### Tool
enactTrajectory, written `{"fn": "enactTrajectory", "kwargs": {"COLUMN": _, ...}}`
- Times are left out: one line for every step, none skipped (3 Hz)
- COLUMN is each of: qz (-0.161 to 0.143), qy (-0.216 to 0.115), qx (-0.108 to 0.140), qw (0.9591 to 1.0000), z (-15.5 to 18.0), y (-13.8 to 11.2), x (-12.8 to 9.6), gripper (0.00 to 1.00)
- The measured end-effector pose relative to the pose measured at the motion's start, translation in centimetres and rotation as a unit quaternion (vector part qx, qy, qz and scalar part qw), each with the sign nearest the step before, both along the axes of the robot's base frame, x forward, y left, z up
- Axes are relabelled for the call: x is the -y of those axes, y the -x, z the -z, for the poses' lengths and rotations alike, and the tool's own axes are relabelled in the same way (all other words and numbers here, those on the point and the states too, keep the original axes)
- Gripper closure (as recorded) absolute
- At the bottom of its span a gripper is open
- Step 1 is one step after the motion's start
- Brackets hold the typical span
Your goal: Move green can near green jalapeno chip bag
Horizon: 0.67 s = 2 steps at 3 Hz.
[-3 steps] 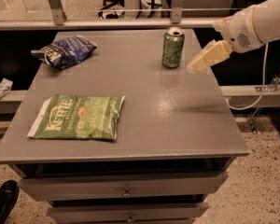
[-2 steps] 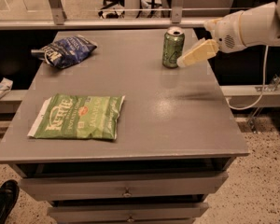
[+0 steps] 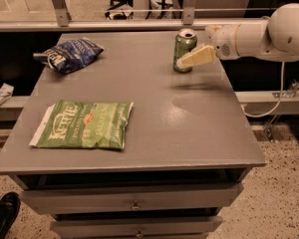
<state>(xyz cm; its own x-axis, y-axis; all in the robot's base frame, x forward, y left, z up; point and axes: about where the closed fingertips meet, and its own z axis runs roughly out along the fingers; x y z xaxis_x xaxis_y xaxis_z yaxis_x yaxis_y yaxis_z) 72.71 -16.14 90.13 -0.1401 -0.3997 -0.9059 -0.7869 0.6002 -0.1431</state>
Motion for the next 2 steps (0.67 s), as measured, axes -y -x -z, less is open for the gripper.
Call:
{"fn": "enactTrajectory", "kwargs": {"qz": -0.001, "qy": -0.026, "qx": -0.007, "qw": 0.9996, "z": 1.0, "y": -0.7, "x": -0.5, "gripper": 0.15}}
{"fn": "enactTrajectory", "kwargs": {"qz": -0.009, "qy": -0.061, "qx": -0.018, "qw": 0.9979, "z": 1.6, "y": -0.6, "x": -2.0, "gripper": 0.38}}
